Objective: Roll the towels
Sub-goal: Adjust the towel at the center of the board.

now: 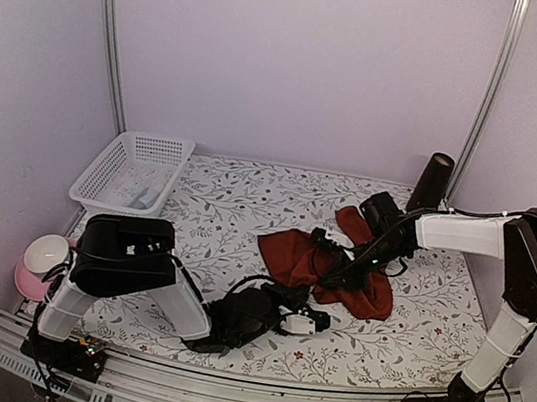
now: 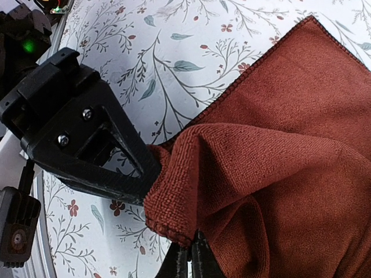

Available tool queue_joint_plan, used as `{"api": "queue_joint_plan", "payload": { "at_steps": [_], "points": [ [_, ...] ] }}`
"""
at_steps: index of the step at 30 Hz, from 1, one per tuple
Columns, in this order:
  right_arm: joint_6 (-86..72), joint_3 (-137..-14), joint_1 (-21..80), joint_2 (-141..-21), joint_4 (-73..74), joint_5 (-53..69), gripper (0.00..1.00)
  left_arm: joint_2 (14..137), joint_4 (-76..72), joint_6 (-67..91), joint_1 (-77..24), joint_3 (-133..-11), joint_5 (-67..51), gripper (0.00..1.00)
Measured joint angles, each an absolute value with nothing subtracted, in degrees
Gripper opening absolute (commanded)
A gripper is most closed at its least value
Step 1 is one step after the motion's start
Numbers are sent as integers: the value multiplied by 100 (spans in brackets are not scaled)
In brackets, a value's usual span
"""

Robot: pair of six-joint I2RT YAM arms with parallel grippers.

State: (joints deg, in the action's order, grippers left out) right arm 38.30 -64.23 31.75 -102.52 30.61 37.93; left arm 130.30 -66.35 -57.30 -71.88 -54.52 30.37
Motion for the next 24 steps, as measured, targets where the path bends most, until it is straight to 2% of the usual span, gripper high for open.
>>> {"api": "queue_joint_plan", "payload": {
  "at_steps": [2, 10, 16, 20, 21, 24],
  "points": [
    [3828, -6423, 3173, -10267, 3061, 3763, 3, 13041, -6724, -5793, -7188, -5448, 3120, 0],
    [3806, -6425, 3153, -10307, 3028, 3577, 3, 12822, -6904, -5693, -7181, -5256, 3183, 0],
    [3833, -6399, 3070, -10261, 2891, 3441, 4, 11762, -5749, -4364, -6967, -5098, 2329, 0],
    [3997, -6158, 3030, -9898, 2733, 3400, 17, 11017, -4998, -3387, -6698, -5098, 1527, 0],
    [4007, -6108, 3030, -9802, 2707, 3395, 23, 10908, -4814, -3157, -6637, -5111, 1260, 0],
    [4202, -5898, 3030, -9443, 2545, 3389, 32, 10766, -4377, -2602, -6497, -5116, 681, 0]
  ]
}}
